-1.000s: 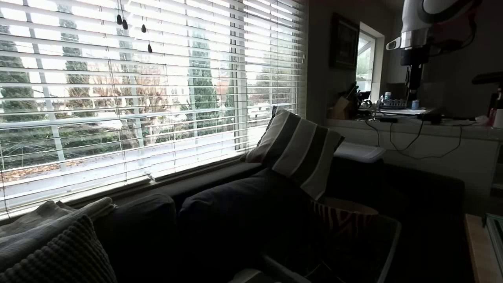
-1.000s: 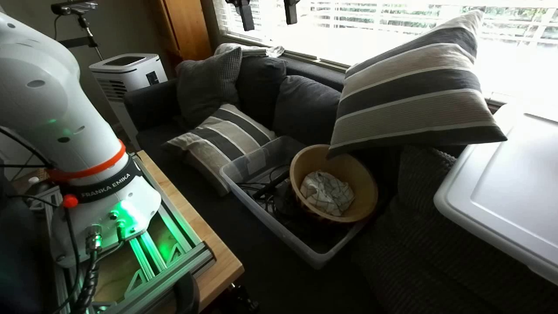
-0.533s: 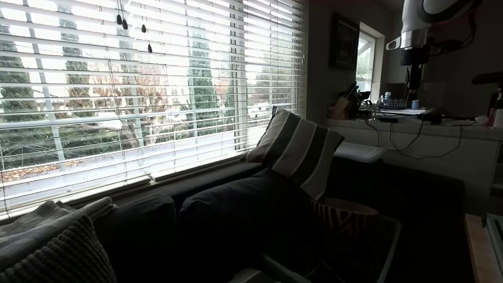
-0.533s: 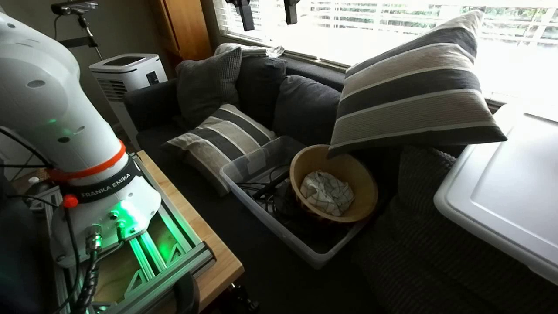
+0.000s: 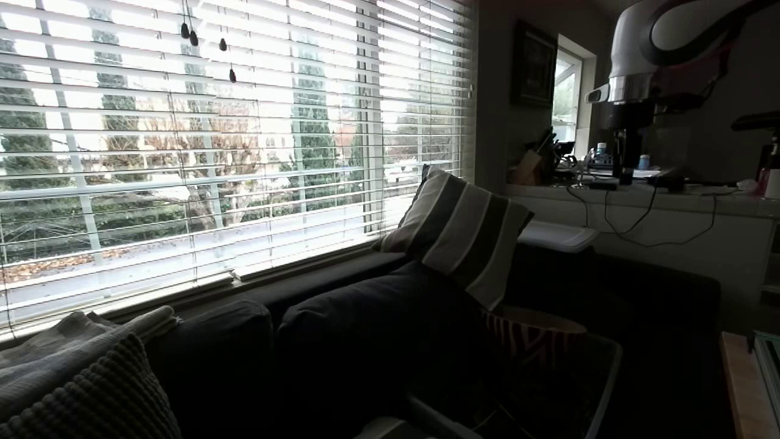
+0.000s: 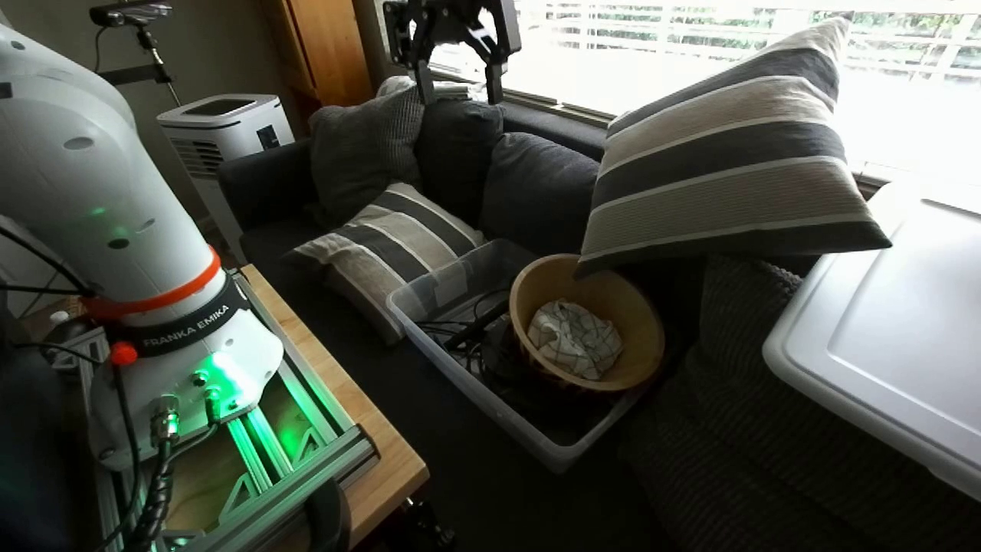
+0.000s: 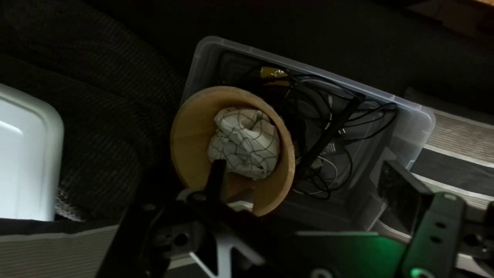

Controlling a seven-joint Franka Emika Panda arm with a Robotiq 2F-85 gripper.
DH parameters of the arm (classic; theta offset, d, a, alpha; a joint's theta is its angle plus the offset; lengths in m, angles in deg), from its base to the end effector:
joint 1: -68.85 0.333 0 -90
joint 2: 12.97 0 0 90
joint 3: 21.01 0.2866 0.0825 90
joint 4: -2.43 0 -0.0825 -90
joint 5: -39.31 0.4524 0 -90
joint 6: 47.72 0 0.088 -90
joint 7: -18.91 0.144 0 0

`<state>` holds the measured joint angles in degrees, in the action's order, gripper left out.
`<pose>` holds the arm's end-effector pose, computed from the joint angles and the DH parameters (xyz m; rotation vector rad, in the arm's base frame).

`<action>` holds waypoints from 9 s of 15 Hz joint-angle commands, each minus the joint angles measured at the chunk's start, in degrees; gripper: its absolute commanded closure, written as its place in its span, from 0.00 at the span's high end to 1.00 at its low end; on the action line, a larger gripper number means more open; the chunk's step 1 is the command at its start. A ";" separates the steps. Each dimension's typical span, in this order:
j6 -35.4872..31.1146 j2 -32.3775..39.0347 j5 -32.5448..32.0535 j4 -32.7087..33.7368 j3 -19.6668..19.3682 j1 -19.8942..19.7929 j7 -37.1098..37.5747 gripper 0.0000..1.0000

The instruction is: Remove the wooden bowl from the container and put it on the striped pillow on the left

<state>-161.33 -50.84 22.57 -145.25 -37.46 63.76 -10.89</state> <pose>0.4089 -0.1741 0.3856 2.9956 0.4658 0.0173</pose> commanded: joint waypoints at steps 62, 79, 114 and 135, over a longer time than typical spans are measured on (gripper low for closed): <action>-58.84 66.93 2.28 5.63 13.90 -4.97 17.38 1.00; -48.55 78.93 12.88 21.45 29.00 -22.07 0.04 0.63; -74.73 82.50 10.75 3.20 -27.43 44.39 29.99 0.07; -78.50 82.58 25.92 -14.26 -35.00 72.01 33.13 0.07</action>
<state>-235.30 32.85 46.29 -154.31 -67.47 126.51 24.66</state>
